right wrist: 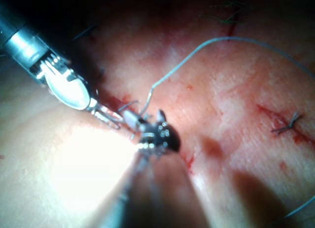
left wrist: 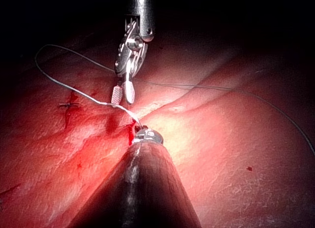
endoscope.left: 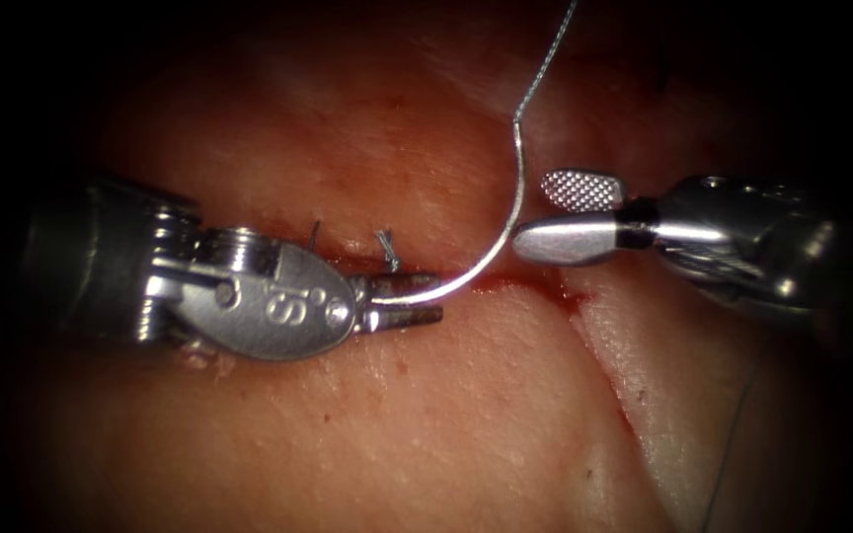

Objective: Wound Closure

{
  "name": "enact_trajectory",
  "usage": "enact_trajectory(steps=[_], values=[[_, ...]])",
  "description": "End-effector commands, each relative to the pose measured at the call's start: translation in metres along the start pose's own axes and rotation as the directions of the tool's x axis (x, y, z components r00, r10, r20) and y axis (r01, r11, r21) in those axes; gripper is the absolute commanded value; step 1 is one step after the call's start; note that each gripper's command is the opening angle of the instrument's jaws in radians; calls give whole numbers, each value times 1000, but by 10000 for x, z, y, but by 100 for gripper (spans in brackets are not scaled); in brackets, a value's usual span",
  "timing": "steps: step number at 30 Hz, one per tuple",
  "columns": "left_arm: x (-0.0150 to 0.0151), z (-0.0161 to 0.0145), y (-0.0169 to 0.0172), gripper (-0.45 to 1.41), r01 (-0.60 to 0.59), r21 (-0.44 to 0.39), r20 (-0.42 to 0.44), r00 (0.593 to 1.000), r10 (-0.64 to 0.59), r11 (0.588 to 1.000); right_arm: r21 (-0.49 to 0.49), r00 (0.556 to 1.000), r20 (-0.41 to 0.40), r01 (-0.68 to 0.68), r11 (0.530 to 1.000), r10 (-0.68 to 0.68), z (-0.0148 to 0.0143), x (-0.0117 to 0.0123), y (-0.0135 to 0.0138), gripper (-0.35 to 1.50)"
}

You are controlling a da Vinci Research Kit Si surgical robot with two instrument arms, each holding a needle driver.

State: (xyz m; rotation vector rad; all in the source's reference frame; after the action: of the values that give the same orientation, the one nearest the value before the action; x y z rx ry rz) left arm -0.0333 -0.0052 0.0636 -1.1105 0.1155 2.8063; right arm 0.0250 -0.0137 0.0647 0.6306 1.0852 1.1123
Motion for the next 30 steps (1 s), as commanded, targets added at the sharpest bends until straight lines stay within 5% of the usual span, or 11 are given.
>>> enact_trajectory(steps=[1, 11, 12, 14, 15, 20, 25, 26, 27, 30], values=[[1, 7, 2, -45, 0, 0, -2, 1000, 0, 1000, 0, 1000, -3, 2, 1000, -2, 13, -3, 1, 71], [10, 6, 8, -45, -16, -4, -10, 1000, 16, 1000, 1, 1000, -19, -2, 1000, 2, 23, 4, 3, 69], [11, 6, 8, -45, -16, -4, -10, 1000, 16, 1000, 3, 1000, -22, -3, 1000, 3, 23, 4, 3, 52], [11, 7, 8, -45, -16, -5, -11, 1000, 16, 1000, 24, 1000, -8, -2, 1000, 2, 22, 5, 2, -18], [11, 7, 8, -45, -16, -5, -11, 1000, 16, 1000, 33, 1000, -6, -1, 999, 2, 21, 6, 1, -35], [12, 7, 6, -45, -15, -3, -20, 1000, 15, 1000, 17, 992, -17, 129, 992, -129, 11, 11, 4, -35], [18, 4, -6, 34, 196, -72, -40, 979, -199, 978, 17, 962, -13, 272, 962, -271, 3, 8, 7, -35], [18, 4, -6, 34, 196, -72, -40, 979, -199, 978, 17, 962, -13, 272, 962, -271, 3, 8, 7, -35], [22, 0, -12, 59, 312, -131, -44, 946, -320, 941, 23, 950, -13, 312, 950, -312, 1, 7, 8, -35], [29, -10, -22, 85, 435, -215, -31, 892, -452, 874, 35, 929, -12, 369, 929, -369, -2, 6, 10, -35]])
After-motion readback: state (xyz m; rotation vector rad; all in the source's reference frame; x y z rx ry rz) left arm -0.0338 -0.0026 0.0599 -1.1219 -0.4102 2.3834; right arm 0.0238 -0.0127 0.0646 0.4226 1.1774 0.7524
